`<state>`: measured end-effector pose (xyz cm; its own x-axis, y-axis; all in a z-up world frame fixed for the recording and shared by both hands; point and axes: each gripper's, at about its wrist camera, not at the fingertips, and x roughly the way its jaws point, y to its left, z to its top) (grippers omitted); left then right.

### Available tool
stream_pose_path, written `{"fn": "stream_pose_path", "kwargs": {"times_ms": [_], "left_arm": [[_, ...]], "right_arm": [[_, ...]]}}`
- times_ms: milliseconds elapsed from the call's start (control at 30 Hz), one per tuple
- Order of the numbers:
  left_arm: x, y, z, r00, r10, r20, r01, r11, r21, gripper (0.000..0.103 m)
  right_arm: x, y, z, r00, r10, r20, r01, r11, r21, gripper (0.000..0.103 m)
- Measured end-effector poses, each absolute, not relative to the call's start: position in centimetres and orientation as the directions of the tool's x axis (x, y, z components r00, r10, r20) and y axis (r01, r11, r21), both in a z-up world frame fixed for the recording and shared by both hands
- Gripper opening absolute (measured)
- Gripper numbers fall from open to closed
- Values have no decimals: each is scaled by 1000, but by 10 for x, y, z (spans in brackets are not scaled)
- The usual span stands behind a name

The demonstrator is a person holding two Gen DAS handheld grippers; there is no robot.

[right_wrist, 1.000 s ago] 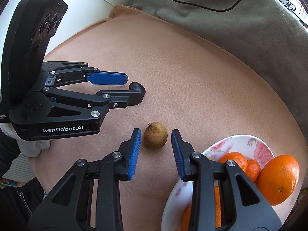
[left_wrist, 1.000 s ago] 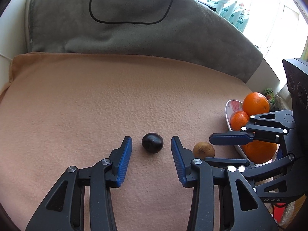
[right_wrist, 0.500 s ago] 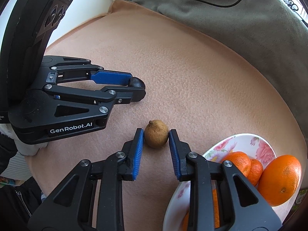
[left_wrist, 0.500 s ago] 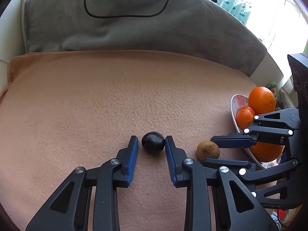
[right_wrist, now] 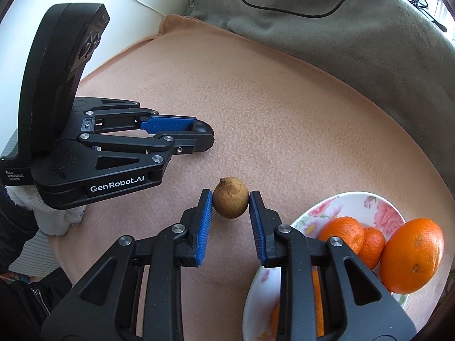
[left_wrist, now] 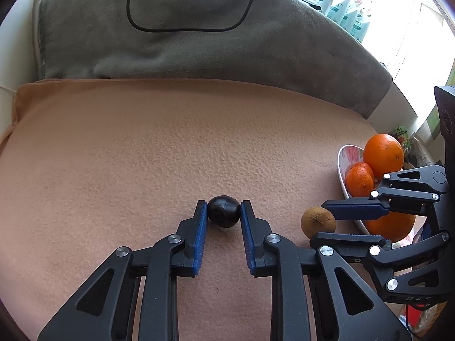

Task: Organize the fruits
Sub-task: 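Carry the plum and brown fruit over the bowl with both grippers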

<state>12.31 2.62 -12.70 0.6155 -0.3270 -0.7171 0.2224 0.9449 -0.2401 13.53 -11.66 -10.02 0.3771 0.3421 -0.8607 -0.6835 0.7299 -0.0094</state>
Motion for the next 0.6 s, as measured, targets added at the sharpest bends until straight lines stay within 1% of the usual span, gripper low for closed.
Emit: {"fn": "stream_pose_path", "kwargs": {"times_ms": [133,367,600], "left_arm": [[116,27,-117,631,-338,-699,230,941,-247,21],[99,5,-89,653,-398,-644,301,917,-262,22],[95,-35,-68,630,-489,-604,399,870,-289,22]], "right_arm": [[124,-129,-86,397,374,-838,-674,738,11,28],[93,-176,-53,455,429,-780,-617,784,72,28],[65,-225,-34,533,396,-748,-528,846,71,28]]}}
